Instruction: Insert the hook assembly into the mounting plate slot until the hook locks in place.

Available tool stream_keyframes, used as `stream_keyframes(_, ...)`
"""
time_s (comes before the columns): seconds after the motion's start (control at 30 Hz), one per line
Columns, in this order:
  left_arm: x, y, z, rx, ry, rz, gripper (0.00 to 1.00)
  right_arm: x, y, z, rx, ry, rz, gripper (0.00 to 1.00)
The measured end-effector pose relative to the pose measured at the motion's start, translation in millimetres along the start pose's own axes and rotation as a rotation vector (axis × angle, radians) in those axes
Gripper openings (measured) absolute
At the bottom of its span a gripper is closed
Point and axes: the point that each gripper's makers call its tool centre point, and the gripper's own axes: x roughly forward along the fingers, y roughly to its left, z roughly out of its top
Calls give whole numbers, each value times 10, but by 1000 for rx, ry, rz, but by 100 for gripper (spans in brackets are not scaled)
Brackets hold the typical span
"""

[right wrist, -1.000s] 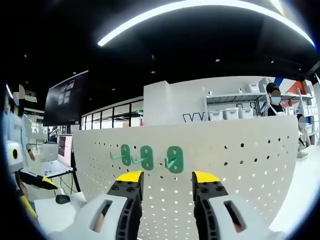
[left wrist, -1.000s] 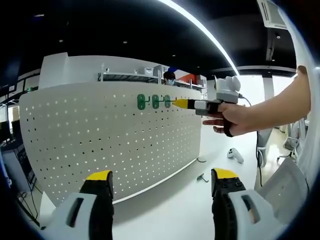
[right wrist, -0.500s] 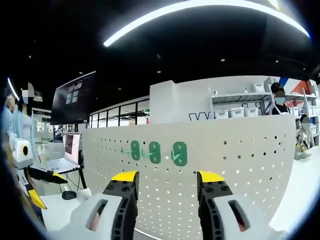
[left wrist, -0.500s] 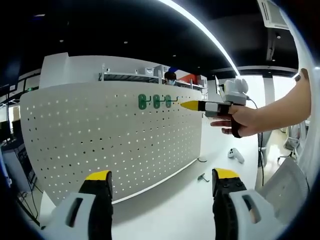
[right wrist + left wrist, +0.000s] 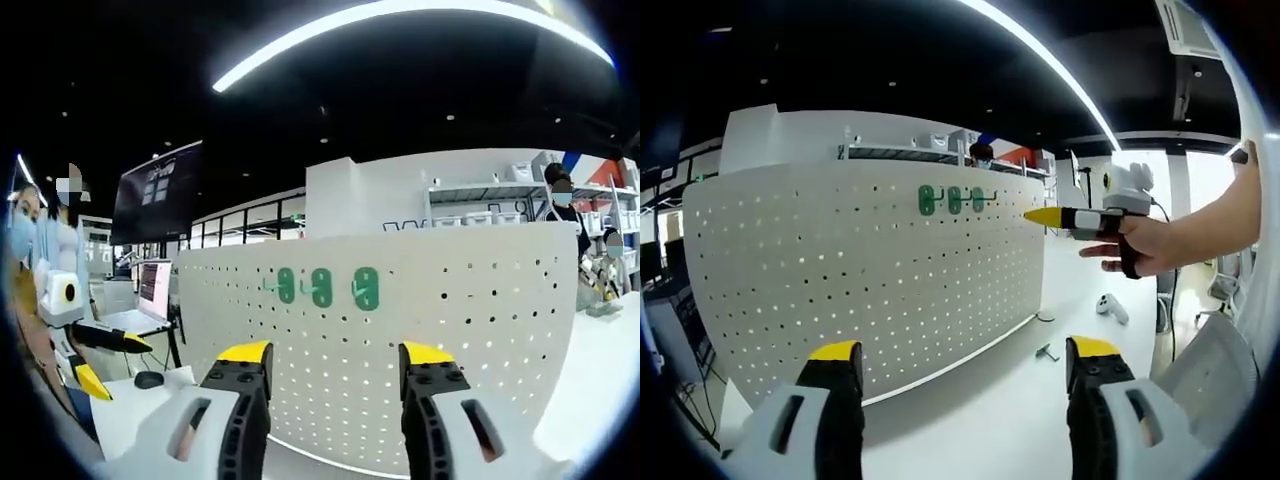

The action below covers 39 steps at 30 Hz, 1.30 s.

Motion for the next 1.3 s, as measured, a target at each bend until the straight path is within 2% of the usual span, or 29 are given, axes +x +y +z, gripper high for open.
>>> stream_keyframes(0.43, -17, -3, -66, 0, 14, -4, 87, -277, 34, -199, -3, 48, 3, 52)
stream_keyframes(1.3, -85, -88, -328, -20, 68, -29, 87, -811, -23, -621, 15, 152, -22, 55)
